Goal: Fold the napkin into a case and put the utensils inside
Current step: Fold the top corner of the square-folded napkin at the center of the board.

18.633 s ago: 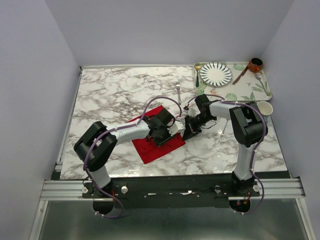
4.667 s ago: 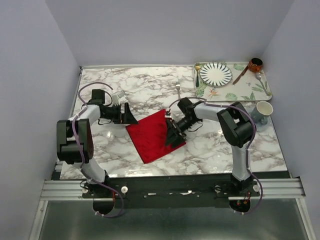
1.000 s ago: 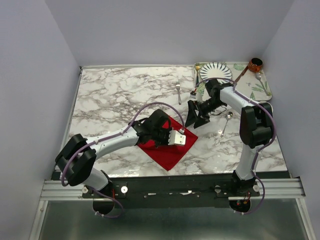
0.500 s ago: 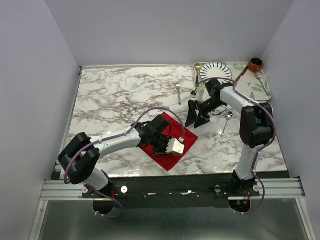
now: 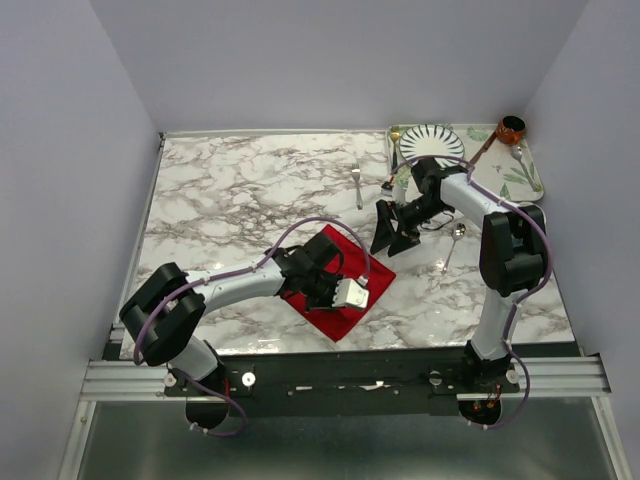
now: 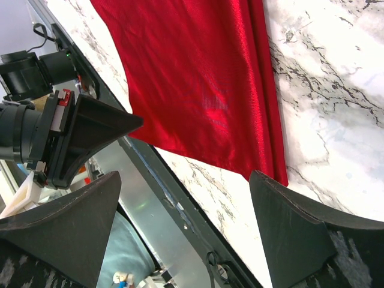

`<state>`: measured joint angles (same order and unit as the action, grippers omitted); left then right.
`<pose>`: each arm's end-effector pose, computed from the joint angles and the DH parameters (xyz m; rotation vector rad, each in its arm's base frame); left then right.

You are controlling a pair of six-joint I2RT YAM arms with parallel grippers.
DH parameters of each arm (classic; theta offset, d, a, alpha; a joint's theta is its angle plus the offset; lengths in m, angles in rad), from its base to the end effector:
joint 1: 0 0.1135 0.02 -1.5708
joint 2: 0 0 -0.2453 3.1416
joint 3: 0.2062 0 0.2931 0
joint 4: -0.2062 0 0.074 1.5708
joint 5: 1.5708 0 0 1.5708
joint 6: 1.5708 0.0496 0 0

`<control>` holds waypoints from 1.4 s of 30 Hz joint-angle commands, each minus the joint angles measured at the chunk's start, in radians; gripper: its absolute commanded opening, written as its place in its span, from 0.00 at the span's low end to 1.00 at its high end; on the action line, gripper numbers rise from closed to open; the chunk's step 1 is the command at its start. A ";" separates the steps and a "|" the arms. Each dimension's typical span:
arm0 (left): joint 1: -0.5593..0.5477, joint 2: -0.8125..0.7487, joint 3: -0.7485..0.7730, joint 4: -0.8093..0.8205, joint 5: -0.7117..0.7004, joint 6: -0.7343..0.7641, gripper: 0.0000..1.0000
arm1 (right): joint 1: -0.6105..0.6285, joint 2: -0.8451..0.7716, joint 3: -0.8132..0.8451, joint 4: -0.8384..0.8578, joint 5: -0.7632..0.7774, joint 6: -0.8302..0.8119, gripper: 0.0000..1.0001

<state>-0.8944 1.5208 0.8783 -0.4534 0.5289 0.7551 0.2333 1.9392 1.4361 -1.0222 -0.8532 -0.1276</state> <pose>0.1851 -0.2705 0.1307 2.0329 1.6460 -0.7491 0.3742 0.1273 0.1501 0.5418 -2.8055 -1.3002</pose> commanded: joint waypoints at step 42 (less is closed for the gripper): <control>0.390 0.530 0.734 -0.237 0.017 0.026 0.05 | -0.043 -0.031 -0.013 0.007 0.043 0.000 0.89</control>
<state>-0.5156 2.0289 1.5909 -0.6552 0.5358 0.7769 0.1989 1.9392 1.4353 -1.0214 -0.8295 -0.1272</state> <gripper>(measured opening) 0.044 0.891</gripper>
